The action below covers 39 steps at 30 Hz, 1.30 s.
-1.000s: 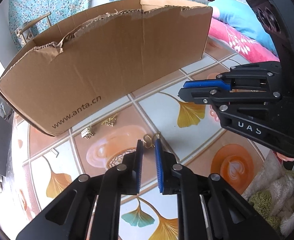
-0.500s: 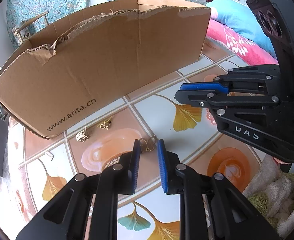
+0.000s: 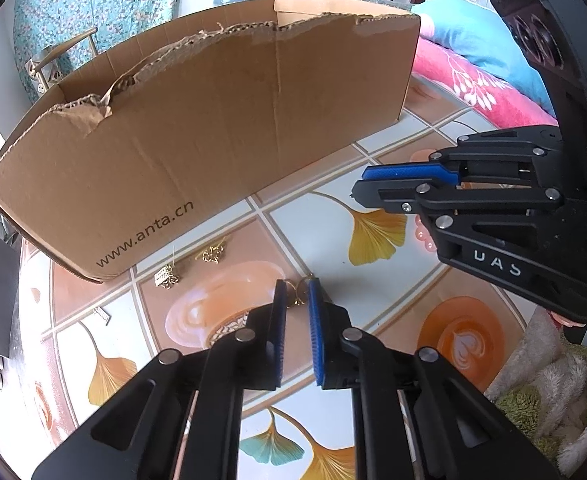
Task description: Organize jewelry
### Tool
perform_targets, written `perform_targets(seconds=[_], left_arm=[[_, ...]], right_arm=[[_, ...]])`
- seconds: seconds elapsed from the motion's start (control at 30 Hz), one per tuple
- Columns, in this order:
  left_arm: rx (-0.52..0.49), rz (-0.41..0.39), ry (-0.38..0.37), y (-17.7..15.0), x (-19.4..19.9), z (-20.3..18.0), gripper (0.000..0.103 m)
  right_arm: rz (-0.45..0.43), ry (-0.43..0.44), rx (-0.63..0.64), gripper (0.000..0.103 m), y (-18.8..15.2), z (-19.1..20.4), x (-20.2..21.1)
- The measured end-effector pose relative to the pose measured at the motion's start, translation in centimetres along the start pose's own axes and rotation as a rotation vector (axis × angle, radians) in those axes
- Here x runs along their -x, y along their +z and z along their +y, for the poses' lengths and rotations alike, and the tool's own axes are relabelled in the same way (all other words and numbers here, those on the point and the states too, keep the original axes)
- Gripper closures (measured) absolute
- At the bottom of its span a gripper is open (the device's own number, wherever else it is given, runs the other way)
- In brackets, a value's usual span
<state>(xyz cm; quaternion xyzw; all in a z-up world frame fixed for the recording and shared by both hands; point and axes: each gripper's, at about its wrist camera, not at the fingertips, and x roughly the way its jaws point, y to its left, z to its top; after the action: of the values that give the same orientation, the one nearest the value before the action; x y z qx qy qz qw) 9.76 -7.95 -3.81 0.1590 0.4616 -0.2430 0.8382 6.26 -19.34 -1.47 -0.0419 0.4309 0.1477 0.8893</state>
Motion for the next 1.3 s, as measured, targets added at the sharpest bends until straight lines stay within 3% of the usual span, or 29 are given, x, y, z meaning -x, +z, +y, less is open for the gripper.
perform_targets(seconds=[0.27,0.3,0.33,0.63,0.67,0.7,0.73,0.8,1.0,1.1,1.3], left_arm=[[-0.003,-0.005,0.001,0.0,0.0,-0.1,0.093],[-0.004,-0.007,0.006,0.0,0.0,-0.1,0.101],[-0.003,-0.006,0.005,-0.1,0.1,-0.1,0.103],[0.017,-0.032,-0.019,0.0,0.8,0.2,0.102],[0.022,-0.031,-0.026,0.1,0.8,0.3,0.102],[0.027,-0.027,-0.027,0.2,0.8,0.4,0.096],[0.031,-0.020,-0.021,0.3,0.6,0.4,0.084],[0.032,-0.015,-0.005,0.3,0.2,0.5,0.077],[0.026,-0.006,0.000,0.5,-0.3,0.2,0.077],[0.025,-0.007,0.003,0.5,-0.4,0.1,0.088],[0.004,-0.010,0.022,0.5,-0.5,-0.2,0.089]], right_arm=[[0.000,0.000,0.000,0.097,0.0,-0.1,0.0],[0.000,0.000,0.000,0.097,0.1,0.0,-0.1],[0.000,0.001,0.000,0.097,0.0,0.0,0.0],[-0.001,0.001,0.000,0.097,0.1,0.0,-0.1],[-0.002,0.002,0.000,0.097,0.1,0.0,0.0],[-0.002,0.003,0.000,0.097,0.1,0.0,-0.1],[-0.003,0.005,-0.002,0.097,0.1,0.0,-0.1],[-0.004,0.007,-0.003,0.097,0.2,0.0,-0.1],[-0.006,0.010,-0.008,0.097,0.1,-0.5,0.1],[-0.006,0.014,-0.010,0.097,0.0,-0.6,0.1],[-0.012,0.021,-0.006,0.097,0.0,-1.0,0.2]])
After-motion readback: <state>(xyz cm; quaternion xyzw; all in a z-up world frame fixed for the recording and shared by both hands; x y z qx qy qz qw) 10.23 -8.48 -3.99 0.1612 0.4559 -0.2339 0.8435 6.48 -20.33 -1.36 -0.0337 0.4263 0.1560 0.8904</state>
